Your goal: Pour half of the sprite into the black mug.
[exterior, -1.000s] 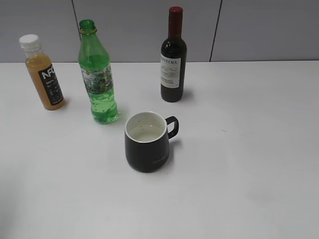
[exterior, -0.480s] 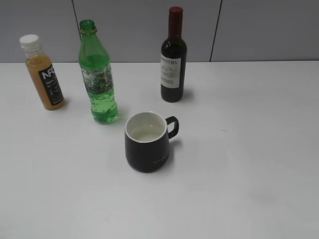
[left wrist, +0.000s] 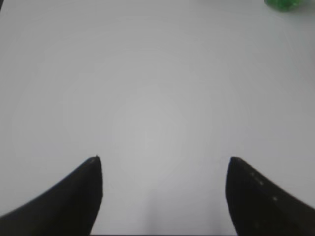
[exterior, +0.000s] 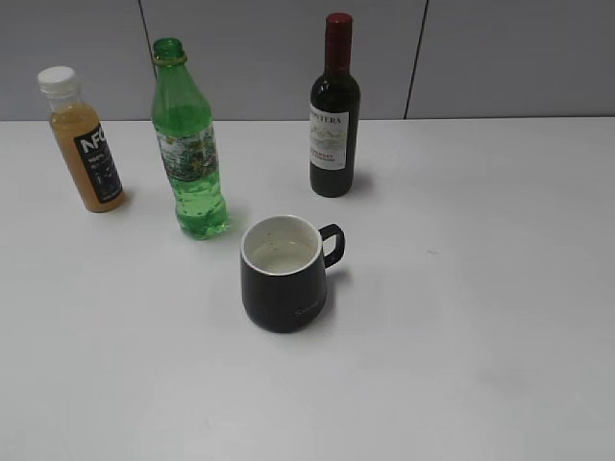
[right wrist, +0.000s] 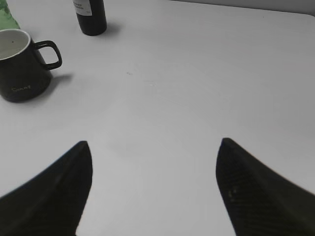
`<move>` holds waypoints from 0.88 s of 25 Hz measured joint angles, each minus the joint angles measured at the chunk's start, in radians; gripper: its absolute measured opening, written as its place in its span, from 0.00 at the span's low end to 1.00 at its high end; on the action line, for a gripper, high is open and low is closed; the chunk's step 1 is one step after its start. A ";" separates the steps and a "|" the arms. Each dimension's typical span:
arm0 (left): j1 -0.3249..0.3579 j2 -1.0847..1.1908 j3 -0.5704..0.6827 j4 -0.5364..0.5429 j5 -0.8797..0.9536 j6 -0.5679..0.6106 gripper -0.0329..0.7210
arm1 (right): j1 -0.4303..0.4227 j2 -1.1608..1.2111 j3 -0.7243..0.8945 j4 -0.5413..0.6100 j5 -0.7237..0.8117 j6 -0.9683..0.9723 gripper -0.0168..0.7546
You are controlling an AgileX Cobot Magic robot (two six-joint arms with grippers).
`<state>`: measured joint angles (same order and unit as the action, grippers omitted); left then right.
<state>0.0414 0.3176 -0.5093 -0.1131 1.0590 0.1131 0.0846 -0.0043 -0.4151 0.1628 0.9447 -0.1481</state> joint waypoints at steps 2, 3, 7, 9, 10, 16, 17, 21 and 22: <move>0.000 -0.043 0.005 -0.001 -0.006 0.000 0.83 | 0.000 0.000 0.000 0.000 0.000 0.000 0.79; 0.000 -0.062 0.005 -0.001 -0.007 0.000 0.83 | 0.000 0.000 0.000 0.000 0.000 0.000 0.79; 0.000 -0.169 0.005 -0.001 -0.008 0.000 0.83 | 0.000 0.000 0.000 0.000 0.000 -0.001 0.79; 0.000 -0.228 0.005 -0.002 -0.008 0.000 0.83 | 0.000 0.000 0.000 0.000 0.000 -0.001 0.79; 0.000 -0.250 0.005 -0.002 -0.008 0.000 0.83 | 0.000 0.000 0.000 0.000 0.000 -0.001 0.79; 0.000 -0.321 0.005 -0.001 -0.009 0.000 0.83 | 0.000 0.000 0.001 0.001 0.000 -0.001 0.79; 0.000 -0.322 0.005 -0.001 -0.009 0.000 0.83 | 0.000 0.000 0.001 0.001 0.000 -0.001 0.79; 0.000 -0.323 0.005 -0.001 -0.009 0.000 0.83 | 0.000 0.000 0.001 0.001 0.000 -0.001 0.79; 0.000 -0.323 0.005 -0.001 -0.009 0.000 0.83 | 0.000 0.000 0.001 0.001 0.000 -0.001 0.79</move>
<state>0.0414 -0.0057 -0.5046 -0.1141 1.0501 0.1131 0.0846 -0.0043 -0.4143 0.1638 0.9447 -0.1492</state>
